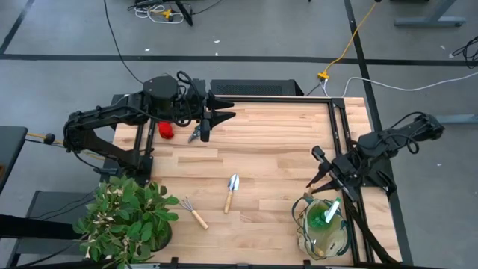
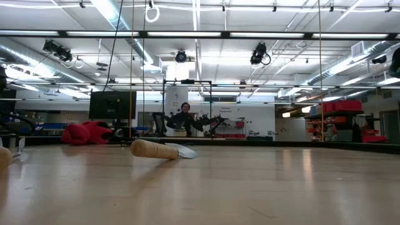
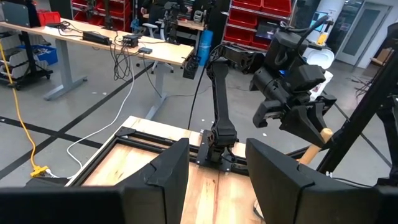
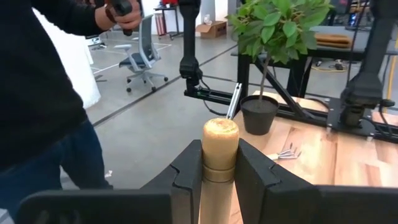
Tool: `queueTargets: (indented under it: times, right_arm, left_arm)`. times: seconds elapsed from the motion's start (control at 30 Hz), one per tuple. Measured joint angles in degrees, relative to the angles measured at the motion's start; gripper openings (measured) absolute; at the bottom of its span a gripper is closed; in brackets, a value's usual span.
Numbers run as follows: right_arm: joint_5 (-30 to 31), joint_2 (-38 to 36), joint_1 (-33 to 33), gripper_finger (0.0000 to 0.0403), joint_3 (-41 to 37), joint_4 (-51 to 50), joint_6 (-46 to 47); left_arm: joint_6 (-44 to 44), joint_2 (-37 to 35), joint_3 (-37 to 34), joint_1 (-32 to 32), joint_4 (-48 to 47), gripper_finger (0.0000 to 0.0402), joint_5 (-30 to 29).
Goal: Pick & Place Garden tools in Gardening bag
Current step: Put the left brown trowel into the white gardening bag
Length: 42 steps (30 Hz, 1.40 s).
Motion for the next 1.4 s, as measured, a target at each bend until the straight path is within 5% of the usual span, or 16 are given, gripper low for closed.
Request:
queueTargets:
  times: [1.4]
  right_arm:
    - [-0.93,6.35,10.85,0.0071,0.0,-1.99,5.57]
  left_arm:
    - [0.04,0.03,-0.02,-0.09,-3.7,0.0167,3.67]
